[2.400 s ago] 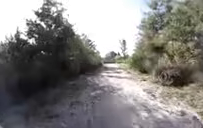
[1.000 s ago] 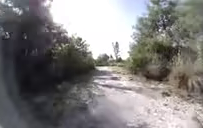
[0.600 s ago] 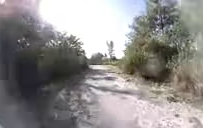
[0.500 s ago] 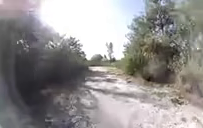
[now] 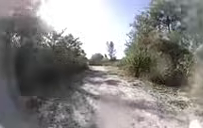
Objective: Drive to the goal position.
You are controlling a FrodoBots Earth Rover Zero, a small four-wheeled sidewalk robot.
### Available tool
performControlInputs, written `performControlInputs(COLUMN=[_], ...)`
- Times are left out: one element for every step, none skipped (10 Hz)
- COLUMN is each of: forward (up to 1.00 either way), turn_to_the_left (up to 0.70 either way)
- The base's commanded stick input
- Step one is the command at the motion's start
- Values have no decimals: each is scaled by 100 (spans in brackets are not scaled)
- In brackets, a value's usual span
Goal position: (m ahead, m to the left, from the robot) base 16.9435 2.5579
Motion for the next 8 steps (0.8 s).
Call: performControlInputs(forward=[85, 85, 85, 85, 85, 85, 85, 85], turn_to_the_left=[0, 0, 0, 0, 0, 0, 0, 0])
